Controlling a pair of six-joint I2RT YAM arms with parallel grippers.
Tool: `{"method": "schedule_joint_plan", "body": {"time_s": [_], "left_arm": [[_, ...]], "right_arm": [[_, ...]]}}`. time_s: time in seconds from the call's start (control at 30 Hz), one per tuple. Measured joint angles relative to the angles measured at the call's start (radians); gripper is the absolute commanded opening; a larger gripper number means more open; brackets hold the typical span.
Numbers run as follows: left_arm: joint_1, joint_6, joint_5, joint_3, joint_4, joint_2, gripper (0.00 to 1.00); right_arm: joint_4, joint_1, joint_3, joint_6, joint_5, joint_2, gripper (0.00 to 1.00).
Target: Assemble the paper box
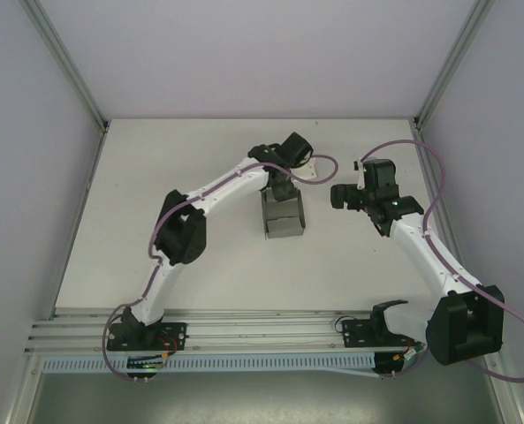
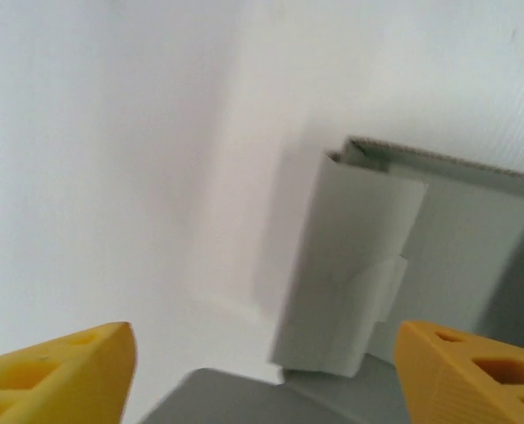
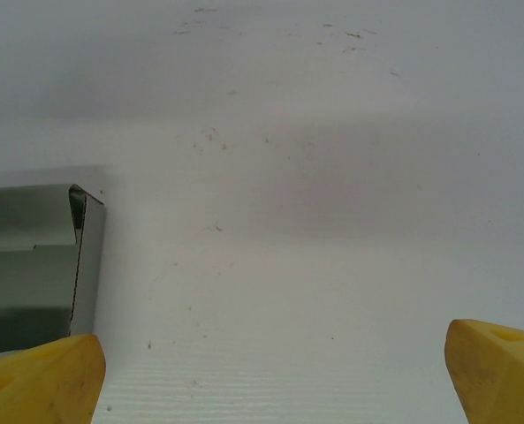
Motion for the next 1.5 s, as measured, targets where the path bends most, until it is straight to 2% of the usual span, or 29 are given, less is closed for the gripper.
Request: {"method": "schedule_joint_plan", "body": {"time_s": [0.1,0.13,0.33,0.5,0.6,0.77,0.9,1.1,1.17,1.23,1.33,1.43,1.5], "left_arm": [[0.006,-0.014,0.002,-0.038,0.043,-0.088,0.86],[0.006,-0.019,0.001,-0.052,0.056,-0.112,0.98],[0.024,-0.083,0.004,-0.097,0.102,-0.152,0.98],[0.058,-0.085,0.088,-0.055,0.093,-0.123,0.98],[0.075,-0.048,0.146,0.012,0.082,-0.058,0.92],[0.082,0.013,0.209,0.15,0.017,0.119,0.71],[0.086,0.036,0.232,0.22,-0.039,0.234,0.72],[0.093,0.051,0.238,0.206,-0.059,0.259,0.71],[0.096,0.055,0.236,0.206,-0.057,0.262,0.65],[0.101,0.058,0.228,0.206,-0.055,0.27,0.53],[0.105,0.055,0.214,0.206,-0.056,0.292,0.43],[0.108,0.05,0.208,0.204,-0.056,0.311,0.27],[0.108,0.043,0.205,0.199,-0.055,0.312,0.11]], "right_arm": [[0.001,0.0,0.0,-0.015,-0.02,-0.01,0.99],[0.005,0.0,0.0,-0.02,-0.028,-0.012,0.99],[0.014,0.0,0.016,-0.03,-0.092,-0.002,0.99],[0.008,0.0,0.03,0.024,-0.097,0.024,0.99],[0.011,0.0,0.02,0.067,-0.122,0.024,0.99],[0.008,0.0,-0.002,0.108,-0.148,0.038,0.99],[-0.005,0.0,-0.002,0.109,-0.148,0.056,0.99],[-0.008,0.0,-0.002,0.109,-0.155,0.066,0.99],[-0.008,0.0,-0.002,0.109,-0.156,0.071,0.99],[-0.009,0.0,-0.002,0.109,-0.155,0.079,0.99],[-0.011,0.0,-0.002,0.109,-0.155,0.085,0.99],[-0.012,0.0,-0.002,0.108,-0.154,0.085,0.99],[-0.012,0.0,-0.002,0.108,-0.154,0.085,0.99]]}}
